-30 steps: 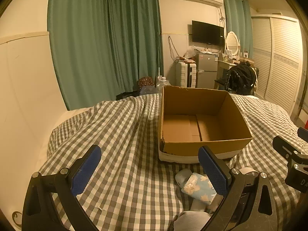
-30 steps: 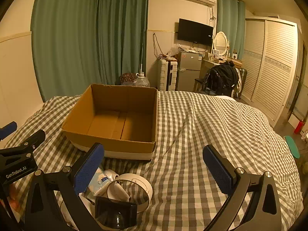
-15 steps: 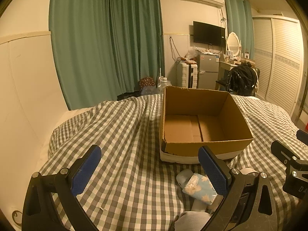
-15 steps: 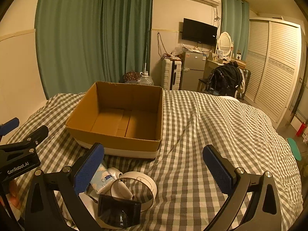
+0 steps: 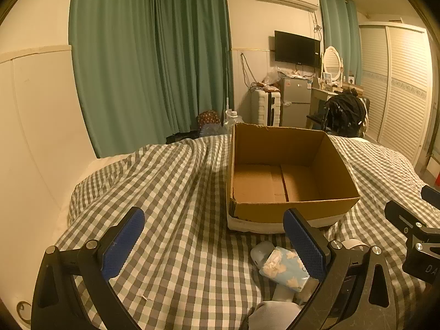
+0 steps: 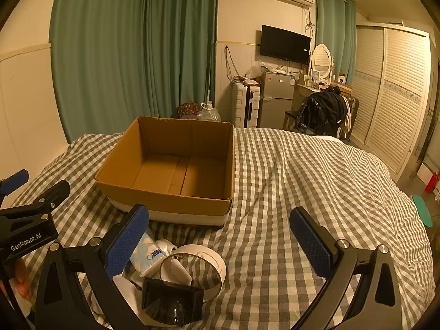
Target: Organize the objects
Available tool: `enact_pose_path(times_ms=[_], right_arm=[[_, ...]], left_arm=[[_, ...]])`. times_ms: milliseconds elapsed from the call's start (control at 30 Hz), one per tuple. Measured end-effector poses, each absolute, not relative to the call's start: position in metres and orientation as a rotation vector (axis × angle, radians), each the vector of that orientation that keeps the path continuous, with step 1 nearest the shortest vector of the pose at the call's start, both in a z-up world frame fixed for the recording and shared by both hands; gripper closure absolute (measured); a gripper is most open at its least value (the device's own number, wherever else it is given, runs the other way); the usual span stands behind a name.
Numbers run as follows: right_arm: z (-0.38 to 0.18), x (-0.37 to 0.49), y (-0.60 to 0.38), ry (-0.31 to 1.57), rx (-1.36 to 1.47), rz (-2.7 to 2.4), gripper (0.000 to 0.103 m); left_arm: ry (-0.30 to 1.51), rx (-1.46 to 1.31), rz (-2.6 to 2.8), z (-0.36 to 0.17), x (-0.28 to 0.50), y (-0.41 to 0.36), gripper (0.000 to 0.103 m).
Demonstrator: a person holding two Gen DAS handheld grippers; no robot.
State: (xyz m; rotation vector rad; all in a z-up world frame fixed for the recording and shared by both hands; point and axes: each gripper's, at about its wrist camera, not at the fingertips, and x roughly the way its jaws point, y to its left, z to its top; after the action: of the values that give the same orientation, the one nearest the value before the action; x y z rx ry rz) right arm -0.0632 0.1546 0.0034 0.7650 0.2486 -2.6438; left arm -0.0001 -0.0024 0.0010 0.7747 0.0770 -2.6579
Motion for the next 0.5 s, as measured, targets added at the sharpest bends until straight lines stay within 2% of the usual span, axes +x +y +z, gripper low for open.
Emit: enact_pose_path(times_ms=[500], right_arm=[[0.0030,-0.0619,0.1566,0.245,0.765,-2.637,0.000]], left_arm=[[0.088,0.779,-2.655,-0.0008,0.0009,-0.0008,0.000]])
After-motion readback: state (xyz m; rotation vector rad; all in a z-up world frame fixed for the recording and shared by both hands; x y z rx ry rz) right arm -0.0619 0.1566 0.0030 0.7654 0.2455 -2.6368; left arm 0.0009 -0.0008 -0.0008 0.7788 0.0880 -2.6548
